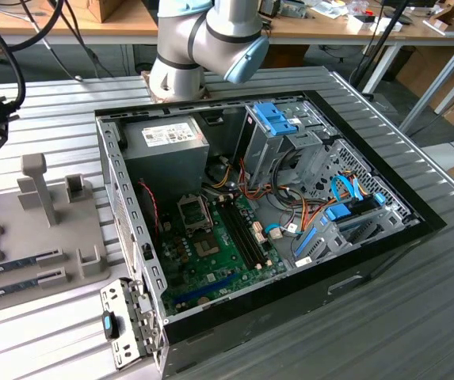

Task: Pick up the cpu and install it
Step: 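Reach for the cpu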

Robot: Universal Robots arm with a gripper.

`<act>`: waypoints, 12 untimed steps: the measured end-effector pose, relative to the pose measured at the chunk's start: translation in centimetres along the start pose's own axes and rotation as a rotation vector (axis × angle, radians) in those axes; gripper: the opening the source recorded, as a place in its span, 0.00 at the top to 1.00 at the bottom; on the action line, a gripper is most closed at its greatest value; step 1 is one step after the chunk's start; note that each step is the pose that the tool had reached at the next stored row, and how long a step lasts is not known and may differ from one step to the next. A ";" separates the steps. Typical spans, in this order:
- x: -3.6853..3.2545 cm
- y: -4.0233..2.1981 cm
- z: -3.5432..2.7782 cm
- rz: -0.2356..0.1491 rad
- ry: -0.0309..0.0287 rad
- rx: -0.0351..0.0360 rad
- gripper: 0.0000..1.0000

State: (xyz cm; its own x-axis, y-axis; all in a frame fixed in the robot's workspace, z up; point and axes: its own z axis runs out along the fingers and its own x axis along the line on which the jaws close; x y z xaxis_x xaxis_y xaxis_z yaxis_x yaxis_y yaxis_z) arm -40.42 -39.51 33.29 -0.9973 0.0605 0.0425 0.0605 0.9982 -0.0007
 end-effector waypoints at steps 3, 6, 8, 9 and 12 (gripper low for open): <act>0.02 0.00 0.06 0.000 0.0000 0.0000 0.89; 0.05 0.00 0.16 0.000 0.0000 0.0000 0.89; 0.07 0.00 0.20 0.000 0.0000 0.0000 0.89; 0.07 0.00 0.23 0.000 0.0000 0.0000 0.89; 0.09 0.00 0.29 0.000 0.0000 -0.0001 0.89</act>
State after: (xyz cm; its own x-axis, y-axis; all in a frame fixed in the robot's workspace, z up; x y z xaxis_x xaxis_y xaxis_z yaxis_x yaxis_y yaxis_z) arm -40.52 -39.51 33.00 -0.9973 0.0605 0.0424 0.0605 0.9982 -0.0006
